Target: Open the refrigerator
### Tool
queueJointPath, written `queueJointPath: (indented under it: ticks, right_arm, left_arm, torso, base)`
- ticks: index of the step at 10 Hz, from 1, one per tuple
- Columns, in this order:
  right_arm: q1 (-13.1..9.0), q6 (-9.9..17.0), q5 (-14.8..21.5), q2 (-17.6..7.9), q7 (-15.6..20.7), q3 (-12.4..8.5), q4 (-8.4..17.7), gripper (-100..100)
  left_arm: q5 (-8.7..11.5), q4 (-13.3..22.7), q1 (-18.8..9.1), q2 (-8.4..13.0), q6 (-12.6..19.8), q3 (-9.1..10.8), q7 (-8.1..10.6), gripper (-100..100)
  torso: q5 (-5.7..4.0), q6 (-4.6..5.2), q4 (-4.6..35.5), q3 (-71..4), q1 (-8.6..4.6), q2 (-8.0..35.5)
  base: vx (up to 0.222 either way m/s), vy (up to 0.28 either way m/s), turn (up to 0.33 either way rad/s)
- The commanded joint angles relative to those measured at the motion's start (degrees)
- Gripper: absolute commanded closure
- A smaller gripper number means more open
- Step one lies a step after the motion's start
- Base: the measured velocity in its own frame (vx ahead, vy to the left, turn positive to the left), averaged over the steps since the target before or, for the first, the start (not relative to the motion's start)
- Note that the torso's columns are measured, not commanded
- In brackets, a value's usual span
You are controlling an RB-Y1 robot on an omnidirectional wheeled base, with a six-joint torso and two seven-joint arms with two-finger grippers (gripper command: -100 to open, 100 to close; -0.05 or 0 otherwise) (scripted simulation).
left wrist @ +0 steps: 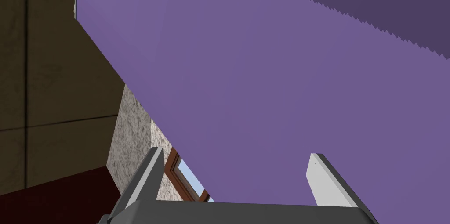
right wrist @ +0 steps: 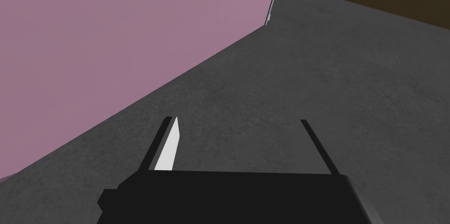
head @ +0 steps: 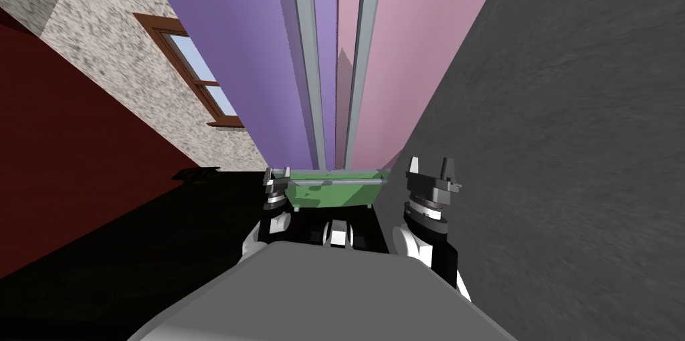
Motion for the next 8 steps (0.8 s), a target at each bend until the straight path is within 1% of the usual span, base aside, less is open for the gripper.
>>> queueJointPath:
  ticks: [1, 2, 3, 4, 5, 6, 7, 8]
  right_arm:
    - [0.0, 0.0, 0.0, 0.0, 0.0, 0.0, 0.0, 0]
    - [0.0, 0.0, 0.0, 0.0, 0.0, 0.0, 0.0, 0]
    - [0.0, 0.0, 0.0, 0.0, 0.0, 0.0, 0.0, 0]
    - [0.0, 0.0, 0.0, 0.0, 0.0, 0.0, 0.0, 0]
    - [0.0, 0.0, 0.0, 0.0, 0.0, 0.0, 0.0, 0]
    - [0.0, 0.0, 0.0, 0.0, 0.0, 0.0, 0.0, 0]
    - [0.0, 0.0, 0.0, 0.0, 0.0, 0.0, 0.0, 0]
    - [0.0, 0.0, 0.0, 0.0, 0.0, 0.0, 0.0, 0]
  left_arm:
    - [1.07, 4.04, -1.3, -0.08, -2.06, 0.32, 0.95, -100]
    - [1.89, 5.81, -2.27, -0.24, -4.02, 0.46, 1.74, -100]
    - [1.89, 7.07, -2.27, -0.24, -4.02, 0.46, 1.74, -100]
    - [2.64, 9.05, -3.21, -0.41, -5.9, 0.54, 2.5, -100]
    - [2.64, 10.02, -3.21, -0.41, -5.9, 0.54, 2.5, -100]
    - [3.33, 12.47, -4.13, -0.58, -7.71, 0.58, 3.24, -100]
    - [3.33, 12.85, -4.13, -0.58, -7.71, 0.58, 3.24, -100]
    - [3.97, 15.07, -5.01, -0.74, -9.44, 0.57, 3.95, -100]
  torso:
    - [-0.01, 0.01, 0.01, 0.01, -0.03, 0.0]
    - [0.0, 0.01, 0.01, 0.01, 0.02, 0.02]
    - [0.0, 0.01, 0.0, -0.01, -0.03, -0.02]
    - [0.0, 0.01, 0.0, 0.0, 0.0, 0.0]
    - [-0.01, 0.01, 0.0, -0.01, -0.05, -0.03]
    - [0.0, 0.0, 0.0, 0.0, 0.02, 0.01]
    - [0.01, 0.0, 0.01, 0.01, 0.01, 0.01]
    - [0.01, 0.01, 0.01, 0.02, 0.05, 0.03]
  base:
    - [0.044, -0.055, 0.012]
    - [0.053, -0.071, 0.022]
    - [0.047, -0.065, 0.011]
    - [0.058, -0.08, 0.019]
    - [0.05, -0.067, 0.014]
    - [0.049, -0.069, 0.026]
    - [0.043, -0.057, 0.009]
    - [0.052, -0.085, 0.013]
